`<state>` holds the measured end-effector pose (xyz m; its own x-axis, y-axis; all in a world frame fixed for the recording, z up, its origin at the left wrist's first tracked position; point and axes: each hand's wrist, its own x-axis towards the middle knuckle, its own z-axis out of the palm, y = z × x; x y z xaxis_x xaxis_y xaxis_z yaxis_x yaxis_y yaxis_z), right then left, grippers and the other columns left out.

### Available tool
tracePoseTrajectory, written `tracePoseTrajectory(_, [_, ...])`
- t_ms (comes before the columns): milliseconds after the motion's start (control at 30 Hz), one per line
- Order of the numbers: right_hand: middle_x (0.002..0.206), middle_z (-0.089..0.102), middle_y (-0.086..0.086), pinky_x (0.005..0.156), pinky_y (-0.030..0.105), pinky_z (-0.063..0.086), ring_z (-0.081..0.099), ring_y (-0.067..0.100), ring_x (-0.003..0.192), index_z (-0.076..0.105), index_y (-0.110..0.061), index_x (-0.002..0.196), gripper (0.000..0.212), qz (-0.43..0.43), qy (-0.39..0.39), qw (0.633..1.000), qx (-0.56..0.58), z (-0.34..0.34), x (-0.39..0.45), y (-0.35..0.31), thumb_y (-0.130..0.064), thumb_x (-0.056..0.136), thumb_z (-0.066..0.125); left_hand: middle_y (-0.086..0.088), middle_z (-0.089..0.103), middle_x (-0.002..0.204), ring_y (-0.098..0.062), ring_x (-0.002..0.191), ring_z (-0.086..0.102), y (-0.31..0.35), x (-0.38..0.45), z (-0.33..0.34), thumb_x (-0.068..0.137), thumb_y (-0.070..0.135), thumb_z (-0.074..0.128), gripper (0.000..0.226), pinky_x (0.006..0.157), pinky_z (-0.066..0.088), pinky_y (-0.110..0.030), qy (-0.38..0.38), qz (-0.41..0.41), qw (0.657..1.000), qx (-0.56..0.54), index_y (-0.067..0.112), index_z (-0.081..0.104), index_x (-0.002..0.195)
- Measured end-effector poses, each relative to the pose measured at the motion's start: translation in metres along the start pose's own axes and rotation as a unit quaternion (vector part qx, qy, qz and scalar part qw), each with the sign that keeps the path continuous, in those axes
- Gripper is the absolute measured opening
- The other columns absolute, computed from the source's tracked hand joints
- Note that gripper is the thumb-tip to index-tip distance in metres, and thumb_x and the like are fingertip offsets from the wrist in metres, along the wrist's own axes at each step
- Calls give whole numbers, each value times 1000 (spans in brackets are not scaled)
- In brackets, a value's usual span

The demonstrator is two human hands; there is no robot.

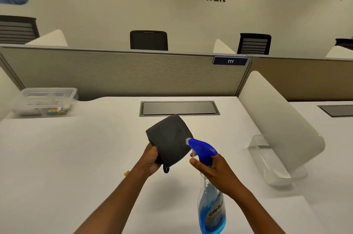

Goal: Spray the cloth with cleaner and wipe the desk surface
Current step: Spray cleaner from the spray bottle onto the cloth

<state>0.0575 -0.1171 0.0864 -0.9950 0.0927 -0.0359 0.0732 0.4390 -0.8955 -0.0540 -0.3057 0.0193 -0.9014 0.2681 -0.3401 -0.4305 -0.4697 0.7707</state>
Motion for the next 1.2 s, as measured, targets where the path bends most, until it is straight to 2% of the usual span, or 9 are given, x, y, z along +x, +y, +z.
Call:
tracePoseTrajectory(167, [68, 54, -16, 58, 7, 48, 60, -6, 69, 53, -30, 83, 31, -28, 20, 999, 6, -2, -11, -1, -53, 67, 65, -8, 76, 103, -27, 94, 72, -3, -3, 8, 94, 13, 54, 19, 69, 61, -39, -15, 1, 1000, -4, 18, 70, 104])
tracePoseTrajectory(300, [79, 57, -16, 62, 8, 51, 63, 12, 76, 52, -32, 91, 35, -33, 45, 998, 10, -5, -17, 3, -54, 66, 64, -9, 77, 101, -27, 91, 73, -5, -4, 15, 94, 13, 55, 20, 68, 61, -39, -22, -6, 1000, 4, 19, 72, 100])
tracePoseTrajectory(467, [81, 58, -16, 61, 6, 49, 63, 12, 77, 50, -32, 88, 46, -27, 94, 994, 40, -11, -22, 5, -67, 59, 60, -4, 78, 95, -23, 87, 74, -9, -5, 26, 93, 14, 54, 28, 66, 61, -38, -36, -15, 999, 7, 25, 79, 86])
tracePoseTrajectory(700, [78, 56, -11, 60, 8, 50, 60, 14, 75, 53, -19, 103, 54, -7, 98, 995, 25, -21, -28, 15, -56, 65, 61, -6, 77, 98, -26, 91, 72, -14, -5, 36, 93, 13, 55, 21, 70, 61, -39, -43, -20, 999, 6, 21, 75, 93])
tracePoseTrajectory(800, [86, 57, -9, 62, 10, 52, 61, 13, 81, 53, -17, 111, 44, 0, 86, 996, 8, -22, -30, 22, -40, 77, 69, -6, 78, 97, -25, 90, 73, -16, -5, 42, 92, 14, 56, 20, 68, 61, -38, -46, -22, 999, 7, 22, 74, 93])
tracePoseTrajectory(900, [88, 56, -11, 62, 9, 52, 61, 13, 82, 50, -21, 107, 34, 5, 93, 996, 4, -24, -32, 28, -28, 82, 72, -6, 78, 94, -24, 87, 74, -19, -3, 46, 91, 15, 56, 21, 65, 61, -37, -45, -28, 999, 7, 22, 76, 88])
tracePoseTrajectory(1067, [89, 57, -10, 63, 8, 52, 62, 15, 83, 50, -22, 109, 37, 24, 109, 994, 14, -31, -34, 34, -28, 80, 72, -6, 77, 94, -27, 92, 70, -26, 2, 52, 93, 14, 54, 23, 66, 61, -37, -47, -39, 998, 12, 21, 76, 89])
tracePoseTrajectory(1133, [84, 57, -12, 61, 6, 51, 62, 14, 79, 50, -28, 99, 32, 27, 121, 992, 24, -35, -36, 36, -36, 75, 70, -7, 77, 94, -27, 92, 70, -29, 4, 55, 92, 14, 56, 23, 66, 61, -37, -52, -46, 997, 14, 21, 77, 89])
tracePoseTrajectory(1200, [78, 56, -12, 60, 7, 51, 62, 15, 75, 50, -27, 94, 37, 33, 144, 988, 35, -40, -38, 39, -46, 65, 66, -7, 77, 96, -26, 90, 71, -33, 6, 58, 91, 13, 57, 22, 67, 60, -37, -62, -55, 996, 21, 21, 78, 89])
